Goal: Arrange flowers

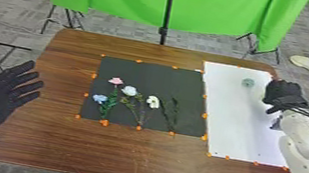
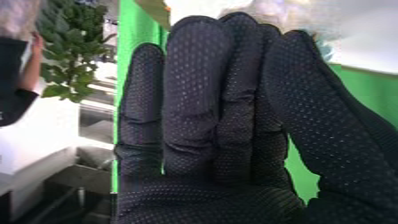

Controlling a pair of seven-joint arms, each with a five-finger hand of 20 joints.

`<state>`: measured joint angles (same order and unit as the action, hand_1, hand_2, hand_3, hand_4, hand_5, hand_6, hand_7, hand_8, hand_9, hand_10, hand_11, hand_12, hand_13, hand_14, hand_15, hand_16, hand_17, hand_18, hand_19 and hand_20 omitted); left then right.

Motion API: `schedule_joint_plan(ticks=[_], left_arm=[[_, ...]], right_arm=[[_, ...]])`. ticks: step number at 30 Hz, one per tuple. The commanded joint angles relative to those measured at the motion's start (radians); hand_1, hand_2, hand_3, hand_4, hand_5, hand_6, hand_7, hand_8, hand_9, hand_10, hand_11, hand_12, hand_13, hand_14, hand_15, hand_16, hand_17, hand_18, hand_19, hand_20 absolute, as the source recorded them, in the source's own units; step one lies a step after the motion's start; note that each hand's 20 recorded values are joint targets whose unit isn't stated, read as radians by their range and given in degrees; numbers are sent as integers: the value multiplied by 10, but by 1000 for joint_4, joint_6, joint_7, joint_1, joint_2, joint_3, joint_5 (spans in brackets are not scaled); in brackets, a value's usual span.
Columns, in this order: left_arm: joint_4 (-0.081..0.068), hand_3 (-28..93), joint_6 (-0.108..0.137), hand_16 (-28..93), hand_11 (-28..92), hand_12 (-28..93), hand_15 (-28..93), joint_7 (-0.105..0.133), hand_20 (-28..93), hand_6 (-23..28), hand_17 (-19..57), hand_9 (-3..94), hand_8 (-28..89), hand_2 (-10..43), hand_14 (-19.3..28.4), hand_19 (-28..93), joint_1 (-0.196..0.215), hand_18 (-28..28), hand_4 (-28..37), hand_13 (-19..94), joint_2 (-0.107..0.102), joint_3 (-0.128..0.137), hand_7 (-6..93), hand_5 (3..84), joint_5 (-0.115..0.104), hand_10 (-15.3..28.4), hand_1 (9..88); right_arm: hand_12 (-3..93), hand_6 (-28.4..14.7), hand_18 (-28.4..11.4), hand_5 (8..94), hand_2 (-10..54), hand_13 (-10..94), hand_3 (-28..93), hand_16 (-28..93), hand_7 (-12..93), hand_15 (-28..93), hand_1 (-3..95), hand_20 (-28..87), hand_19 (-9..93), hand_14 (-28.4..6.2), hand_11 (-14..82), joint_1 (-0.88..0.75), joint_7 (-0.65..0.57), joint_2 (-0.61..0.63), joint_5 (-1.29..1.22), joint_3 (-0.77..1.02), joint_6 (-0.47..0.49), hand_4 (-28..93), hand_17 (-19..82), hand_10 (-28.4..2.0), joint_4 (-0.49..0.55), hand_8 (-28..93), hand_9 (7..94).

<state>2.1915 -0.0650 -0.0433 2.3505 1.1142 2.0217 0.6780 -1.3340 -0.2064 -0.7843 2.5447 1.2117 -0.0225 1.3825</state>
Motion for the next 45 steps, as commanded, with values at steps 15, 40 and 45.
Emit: schedule_joint_plan(ticks=[15, 40, 45], left_arm=[[-5, 701, -10, -17, 231, 157, 347, -8, 74, 22, -115, 218, -119, -8, 133, 410, 5, 190, -282, 167, 6, -1, 210, 270, -1, 103, 244], [-2, 702, -7, -16, 229, 156, 347, -5, 74, 23, -115, 218, -119, -8, 133, 410, 9, 190, -283, 168, 11, 3, 210, 271, -1, 103, 244], [0, 701, -3, -16, 230, 156, 347, -2, 74, 23, -115, 218, -118, -7, 133, 409, 15, 189, -282, 167, 11, 5, 211, 271, -1, 103, 245]], right_arm=[[249, -31, -177, 322, -95, 355, 932, 138, 566, 687, 228, 328, 712, -80, 526, -1, -138, 1, 59, -43, 24, -252, 172, -130, 35, -273, 311], [455, 47, -149, 726, -95, 810, 849, 370, 507, 486, 498, 332, 747, 17, 197, 26, -115, -21, -3, -97, -163, -283, 285, -10, 38, -131, 884], [462, 46, -150, 730, -95, 812, 851, 376, 504, 488, 497, 337, 750, 15, 193, 74, -60, -61, -83, -141, -190, -283, 286, -11, 130, -126, 887]])
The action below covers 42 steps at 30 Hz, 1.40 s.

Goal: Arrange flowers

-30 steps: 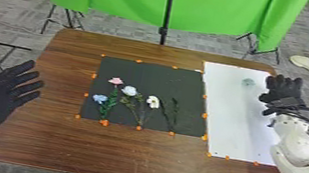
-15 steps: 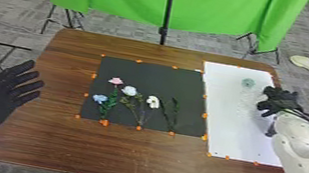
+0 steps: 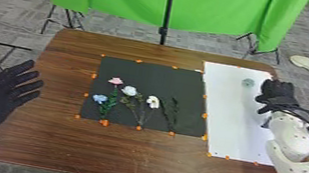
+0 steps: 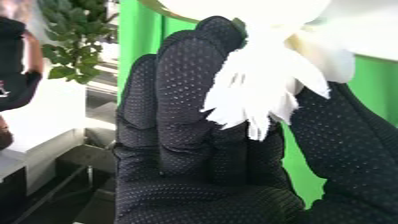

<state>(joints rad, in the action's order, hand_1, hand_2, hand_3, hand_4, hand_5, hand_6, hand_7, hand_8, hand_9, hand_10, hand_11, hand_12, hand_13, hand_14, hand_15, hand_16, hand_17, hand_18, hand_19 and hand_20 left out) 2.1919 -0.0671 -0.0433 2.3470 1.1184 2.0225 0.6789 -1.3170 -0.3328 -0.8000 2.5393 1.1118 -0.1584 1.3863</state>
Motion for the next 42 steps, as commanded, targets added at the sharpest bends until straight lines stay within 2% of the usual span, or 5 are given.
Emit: schedule_joint_plan(ticks=[1, 7, 19, 32, 42], left_arm=[[0, 702, -1, -16, 230, 156, 347, -3, 74, 23, -114, 218, -119, -8, 132, 409, 19, 190, -282, 167, 7, 4, 210, 271, -2, 103, 245], [-5, 702, -5, -17, 230, 157, 346, -14, 74, 22, -115, 218, -119, -8, 133, 410, 3, 190, -283, 167, 7, -8, 211, 270, -1, 103, 244], [-8, 702, -2, -16, 230, 157, 347, -20, 74, 23, -115, 218, -119, -8, 133, 410, -5, 190, -282, 167, 1, -17, 211, 270, -2, 103, 244], [-7, 702, -4, -17, 231, 156, 346, -22, 74, 22, -115, 218, -118, -8, 132, 410, -4, 189, -283, 168, 4, -16, 210, 270, 1, 103, 244], [-12, 701, -15, -17, 229, 156, 346, -31, 74, 22, -115, 218, -119, -8, 133, 410, -16, 190, -283, 168, 9, -17, 211, 271, 3, 103, 245]], right_arm=[[462, 45, -150, 729, -95, 811, 850, 377, 504, 488, 497, 338, 751, 15, 193, 69, 78, -61, -89, -52, -50, -283, 286, -12, 144, -125, 887], [468, 43, -149, 727, -95, 804, 849, 380, 503, 490, 497, 339, 749, 15, 191, 137, 175, -175, -156, -120, 45, -283, 283, -15, 209, -119, 886], [471, 45, -148, 718, -95, 796, 847, 381, 509, 490, 497, 340, 744, 14, 189, 247, 266, -343, -62, -261, 199, -283, 278, -16, 59, -120, 882], [464, 49, -149, 712, -95, 792, 842, 381, 511, 480, 494, 340, 739, 17, 184, 189, 271, -343, 19, -258, 243, -283, 271, -16, 50, -123, 876], [446, 54, -150, 653, -95, 749, 819, 387, 523, 457, 486, 337, 727, 22, 164, 181, 259, -337, 60, -276, 168, -283, 253, -16, 30, -126, 836]])
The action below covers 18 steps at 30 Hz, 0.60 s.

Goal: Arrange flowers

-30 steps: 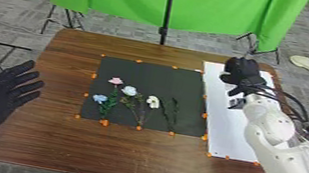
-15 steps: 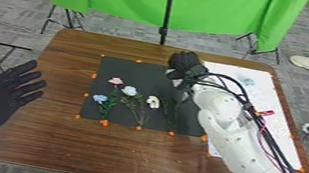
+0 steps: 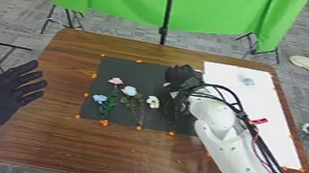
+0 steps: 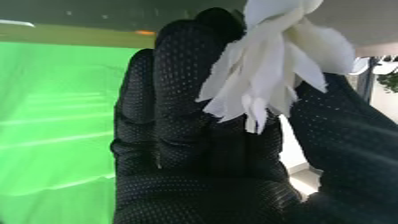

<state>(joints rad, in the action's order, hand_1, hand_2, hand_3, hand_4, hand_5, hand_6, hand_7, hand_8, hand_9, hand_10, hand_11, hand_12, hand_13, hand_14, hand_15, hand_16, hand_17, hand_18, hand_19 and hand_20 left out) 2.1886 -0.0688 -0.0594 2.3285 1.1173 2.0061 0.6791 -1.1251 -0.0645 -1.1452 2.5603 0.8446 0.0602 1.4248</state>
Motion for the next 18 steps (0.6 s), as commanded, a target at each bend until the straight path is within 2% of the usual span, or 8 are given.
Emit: schedule_joint_plan(ticks=[1, 5, 8, 9, 12, 15, 17, 18], left_arm=[[-9, 701, -15, -17, 229, 156, 346, -16, 74, 22, -115, 218, -119, -8, 133, 410, 2, 190, -283, 168, 11, -1, 211, 271, 3, 103, 245], [-9, 702, -13, -17, 230, 156, 346, -12, 74, 22, -115, 218, -119, -8, 132, 410, 4, 190, -282, 167, 9, -1, 211, 270, 2, 103, 244], [-8, 702, -14, -17, 231, 157, 346, -14, 74, 22, -115, 218, -119, -8, 132, 410, 5, 190, -283, 168, 12, 1, 211, 270, 3, 103, 244], [-7, 702, -14, -17, 231, 157, 346, -13, 74, 22, -115, 218, -119, -8, 133, 410, 6, 190, -282, 167, 13, 2, 211, 270, 3, 103, 244], [-7, 702, -14, -17, 230, 156, 346, -14, 74, 23, -115, 218, -119, -8, 133, 410, 7, 190, -282, 167, 15, 3, 210, 270, 3, 103, 244], [-7, 701, -14, -17, 230, 156, 346, -14, 74, 23, -115, 218, -119, -7, 133, 409, 7, 190, -282, 167, 16, 4, 210, 270, 4, 103, 245], [-7, 701, -13, -17, 230, 156, 345, -12, 74, 23, -115, 218, -119, -7, 132, 410, 8, 190, -282, 168, 18, 4, 211, 270, 5, 103, 244], [-8, 700, -7, -16, 231, 156, 346, -4, 74, 22, -115, 218, -119, -7, 132, 410, 12, 190, -282, 167, 5, 1, 211, 270, -3, 103, 245]], right_arm=[[439, 54, -150, 633, -95, 736, 816, 386, 527, 452, 476, 337, 724, 21, 161, -12, -12, 9, 37, -7, -53, -283, 249, -17, -8, -136, 823], [395, 45, -150, 573, -95, 678, 812, 338, 499, 479, 411, 337, 716, 9, 175, -9, -25, 10, 32, -7, -72, -283, 229, -27, -8, -149, 751], [234, 41, -156, 538, -95, 640, 876, 236, 409, 528, 324, 336, 713, -16, 322, -11, -30, 13, 23, 1, -75, -283, 211, -60, 1, -232, 633], [212, 35, -158, 514, -95, 629, 882, 219, 395, 533, 297, 335, 712, -21, 330, -16, -19, 14, 26, 12, -72, -283, 204, -67, 6, -244, 603], [194, 18, -163, 487, -95, 614, 880, 199, 366, 531, 243, 334, 709, -31, 313, -21, -18, 18, 28, 33, -41, -283, 194, -78, 27, -237, 574], [190, 6, -171, 468, -95, 601, 870, 191, 336, 528, 196, 336, 703, -40, 293, -32, -12, 22, 5, 75, 53, -283, 181, -83, 65, -220, 550], [187, -12, -181, 437, -95, 575, 854, 184, 293, 519, 150, 340, 693, -54, 255, -36, -25, 32, -33, 94, 55, -283, 166, -90, 81, -192, 500], [184, -21, -185, 424, -95, 561, 852, 182, 276, 516, 129, 341, 689, -61, 236, -41, -34, 36, -46, 110, 52, -283, 160, -100, 88, -186, 477]])
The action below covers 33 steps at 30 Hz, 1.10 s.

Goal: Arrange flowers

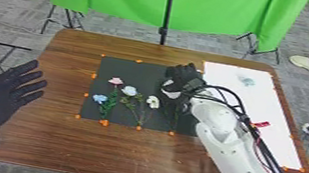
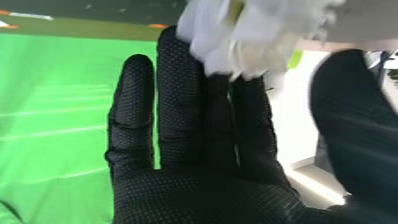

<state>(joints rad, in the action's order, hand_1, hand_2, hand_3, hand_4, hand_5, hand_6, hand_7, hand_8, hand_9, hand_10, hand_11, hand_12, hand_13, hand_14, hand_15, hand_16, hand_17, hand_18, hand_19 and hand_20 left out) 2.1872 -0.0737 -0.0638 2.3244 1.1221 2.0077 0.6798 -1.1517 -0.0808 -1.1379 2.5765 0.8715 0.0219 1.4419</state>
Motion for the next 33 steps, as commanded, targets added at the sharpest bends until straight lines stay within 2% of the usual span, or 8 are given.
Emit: schedule_joint_plan(ticks=[1, 9, 11, 12, 15, 22, 27, 33], left_arm=[[-5, 701, 0, -16, 231, 156, 346, 1, 74, 22, -115, 218, -119, -7, 132, 410, 19, 190, -282, 167, 1, 0, 211, 270, -4, 103, 244], [2, 701, 2, -16, 233, 156, 347, 7, 74, 22, -115, 218, -119, -8, 133, 410, 29, 190, -283, 168, 9, 7, 211, 269, -1, 103, 244], [2, 702, -5, -16, 233, 156, 347, 0, 74, 22, -115, 218, -119, -8, 132, 410, 26, 190, -282, 168, 18, 11, 211, 270, 4, 103, 244], [1, 702, 7, -17, 233, 156, 347, 18, 74, 22, -115, 218, -119, -8, 133, 410, 35, 190, -282, 168, -1, 5, 212, 269, -6, 104, 244], [0, 702, -9, -17, 232, 155, 347, 1, 74, 22, -115, 218, -119, -8, 132, 409, 25, 189, -282, 168, 18, 11, 212, 269, 5, 104, 244], [-6, 702, -12, -16, 233, 155, 347, -1, 74, 22, -115, 219, -119, -8, 132, 410, 15, 190, -282, 168, 9, 6, 211, 269, 3, 103, 244], [-5, 703, -14, -16, 232, 155, 348, 3, 74, 21, -115, 220, -119, -9, 133, 409, 16, 189, -282, 167, 7, 5, 212, 266, 1, 103, 242], [-5, 703, -8, -17, 233, 155, 346, 3, 74, 19, -115, 220, -119, -10, 133, 409, 18, 190, -282, 168, 8, 5, 213, 265, 2, 103, 242]], right_arm=[[187, -32, -189, 406, -86, 540, 845, 173, 253, 513, 108, 344, 683, -70, 223, -15, -28, 33, -79, 96, 87, -283, 154, -109, 74, -167, 452], [211, -41, -202, 274, 17, 217, 868, 154, 221, 330, 106, 275, 555, -126, 157, 10, -226, 146, -143, 174, 83, -262, 68, -129, 30, -141, 256], [219, -40, -209, 239, 12, 147, 889, 166, 206, 245, 136, 220, 500, -136, 122, 14, -206, 185, -198, 185, 25, -253, 34, -118, -18, -134, 207], [225, -41, -213, 219, 3, 128, 900, 179, 200, 210, 153, 196, 486, -136, 115, 18, -219, 194, -193, 184, -16, -252, 20, -107, -46, -128, 188], [234, -51, -226, 156, -38, 92, 924, 207, 174, 136, 202, 147, 457, -138, 91, 21, -257, 214, -166, 198, 10, -256, -3, -94, -83, -111, 140], [242, -59, -224, 149, -70, 117, 919, 222, 176, 102, 225, 118, 450, -131, 80, -13, -236, 211, -121, 259, 92, -271, -8, -98, -122, -103, 136], [192, -47, -211, 196, -95, 239, 927, 142, 271, 408, 251, 158, 526, -77, 207, -25, -189, 205, -86, 276, 92, -282, 29, -91, -148, -170, 204], [178, -40, -199, 221, -95, 382, 918, 131, 307, 450, 279, 167, 555, -49, 259, -12, -165, 191, -113, 278, 68, -283, 70, -89, -177, -194, 268]])
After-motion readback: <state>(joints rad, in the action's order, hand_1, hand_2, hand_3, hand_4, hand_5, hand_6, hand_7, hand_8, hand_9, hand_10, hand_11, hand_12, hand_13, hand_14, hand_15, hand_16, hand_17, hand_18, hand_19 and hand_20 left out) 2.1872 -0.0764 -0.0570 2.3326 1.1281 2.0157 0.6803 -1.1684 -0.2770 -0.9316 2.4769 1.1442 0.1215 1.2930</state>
